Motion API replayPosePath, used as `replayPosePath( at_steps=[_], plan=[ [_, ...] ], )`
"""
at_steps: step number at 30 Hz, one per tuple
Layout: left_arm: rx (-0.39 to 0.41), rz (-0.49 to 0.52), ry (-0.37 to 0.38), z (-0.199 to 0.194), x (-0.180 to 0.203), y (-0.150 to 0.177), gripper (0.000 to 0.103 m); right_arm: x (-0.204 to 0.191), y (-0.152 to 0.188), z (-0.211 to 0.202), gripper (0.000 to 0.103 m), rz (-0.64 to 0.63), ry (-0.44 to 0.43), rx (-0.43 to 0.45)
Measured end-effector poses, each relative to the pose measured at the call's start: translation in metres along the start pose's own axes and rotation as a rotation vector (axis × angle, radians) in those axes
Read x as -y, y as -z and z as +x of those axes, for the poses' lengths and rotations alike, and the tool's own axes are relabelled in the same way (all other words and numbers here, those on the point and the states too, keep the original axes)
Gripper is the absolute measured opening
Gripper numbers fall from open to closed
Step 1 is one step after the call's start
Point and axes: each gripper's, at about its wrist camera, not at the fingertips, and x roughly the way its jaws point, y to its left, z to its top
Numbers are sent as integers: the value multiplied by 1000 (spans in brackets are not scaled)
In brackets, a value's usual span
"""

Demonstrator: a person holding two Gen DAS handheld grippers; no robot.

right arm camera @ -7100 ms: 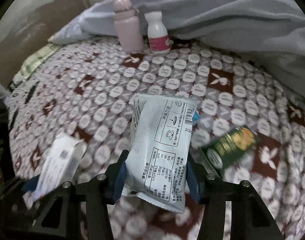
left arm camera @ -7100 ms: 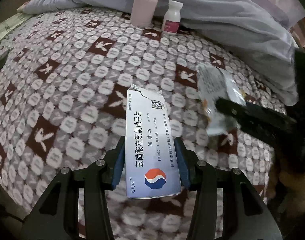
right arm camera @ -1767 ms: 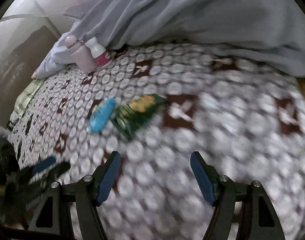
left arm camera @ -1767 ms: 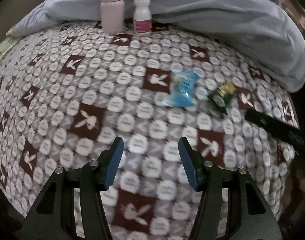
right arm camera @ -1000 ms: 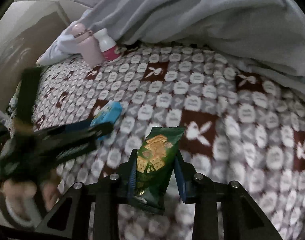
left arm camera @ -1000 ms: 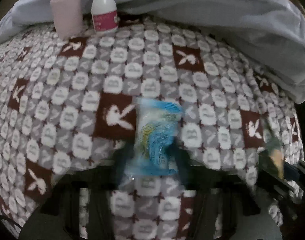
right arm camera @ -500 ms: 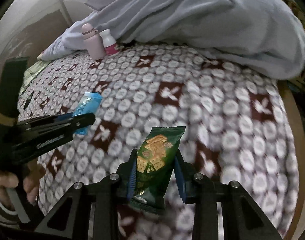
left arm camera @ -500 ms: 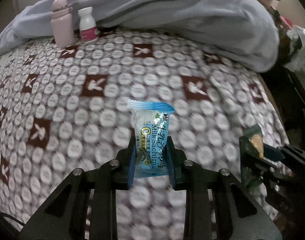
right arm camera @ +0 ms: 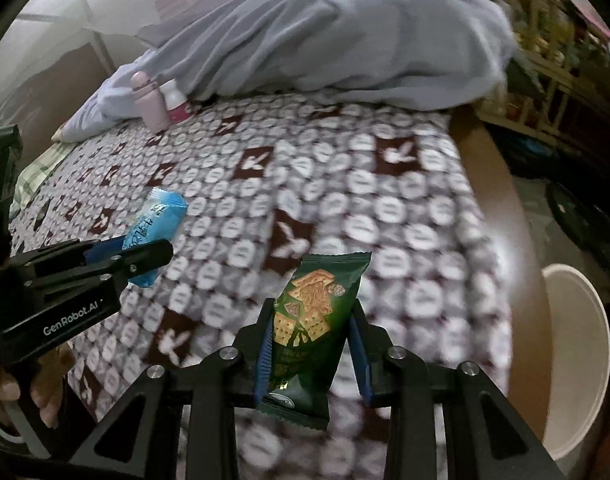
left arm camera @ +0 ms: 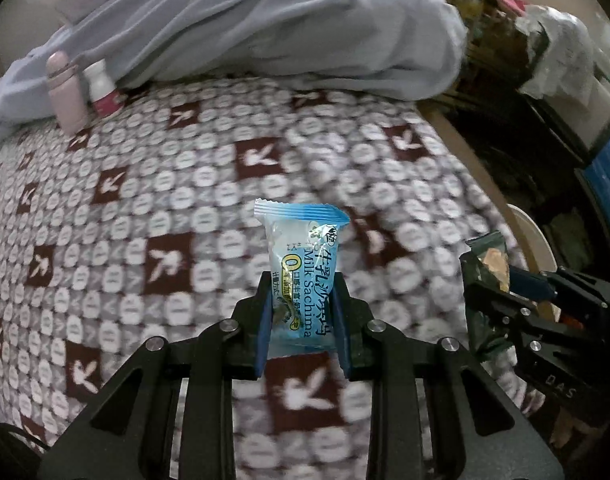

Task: Collect trash
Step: 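Carry the blue candy wrapper and green snack bag over the white bucket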

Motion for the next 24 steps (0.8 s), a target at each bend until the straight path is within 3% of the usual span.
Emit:
replayPosePath(
  at_steps=[24],
  plan=[
    [-10,253,123,19,165,-19,24,150,48,-70,33,235,178,58]
  ],
)
